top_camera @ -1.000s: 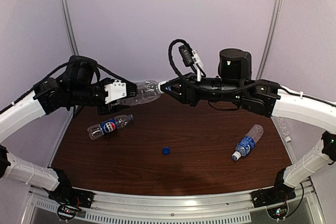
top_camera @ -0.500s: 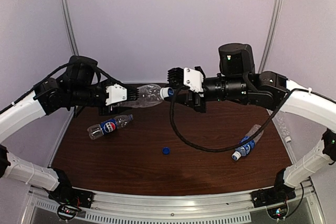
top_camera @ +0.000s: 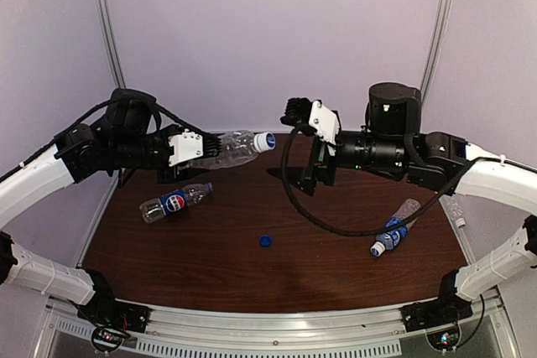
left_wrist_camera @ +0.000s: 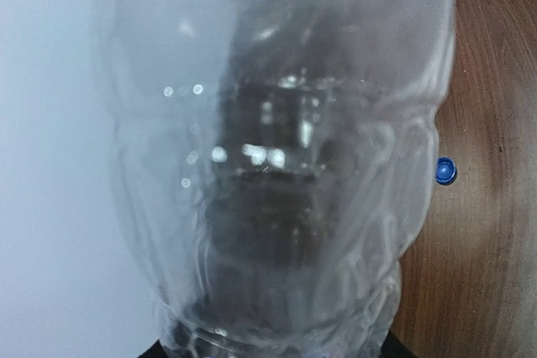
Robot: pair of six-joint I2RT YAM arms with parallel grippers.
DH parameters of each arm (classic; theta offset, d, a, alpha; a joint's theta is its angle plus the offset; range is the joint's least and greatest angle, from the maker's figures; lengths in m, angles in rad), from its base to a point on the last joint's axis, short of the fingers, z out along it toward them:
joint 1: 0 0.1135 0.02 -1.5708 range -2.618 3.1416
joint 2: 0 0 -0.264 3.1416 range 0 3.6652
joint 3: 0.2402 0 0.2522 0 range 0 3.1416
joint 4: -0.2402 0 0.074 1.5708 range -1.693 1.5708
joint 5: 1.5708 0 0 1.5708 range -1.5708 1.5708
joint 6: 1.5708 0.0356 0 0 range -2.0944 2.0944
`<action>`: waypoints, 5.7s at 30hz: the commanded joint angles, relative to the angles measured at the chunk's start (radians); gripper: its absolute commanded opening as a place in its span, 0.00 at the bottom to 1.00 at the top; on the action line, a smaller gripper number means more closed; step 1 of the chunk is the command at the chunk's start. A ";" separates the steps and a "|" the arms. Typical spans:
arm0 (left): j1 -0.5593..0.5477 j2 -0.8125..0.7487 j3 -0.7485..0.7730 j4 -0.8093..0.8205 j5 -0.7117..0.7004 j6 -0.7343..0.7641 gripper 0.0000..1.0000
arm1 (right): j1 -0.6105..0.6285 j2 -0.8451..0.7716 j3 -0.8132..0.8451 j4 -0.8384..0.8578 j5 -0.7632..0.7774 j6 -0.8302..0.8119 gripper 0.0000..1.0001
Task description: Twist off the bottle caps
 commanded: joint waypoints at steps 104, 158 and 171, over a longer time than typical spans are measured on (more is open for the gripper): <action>0.006 -0.037 -0.041 0.045 -0.018 -0.004 0.31 | -0.020 0.077 0.057 0.053 -0.057 1.173 0.59; 0.004 -0.040 -0.046 0.044 -0.021 0.015 0.30 | 0.139 -0.038 0.012 0.120 0.238 0.375 1.00; 0.004 -0.037 -0.044 0.045 -0.020 0.016 0.30 | 0.023 0.083 0.156 -0.109 0.078 1.117 0.74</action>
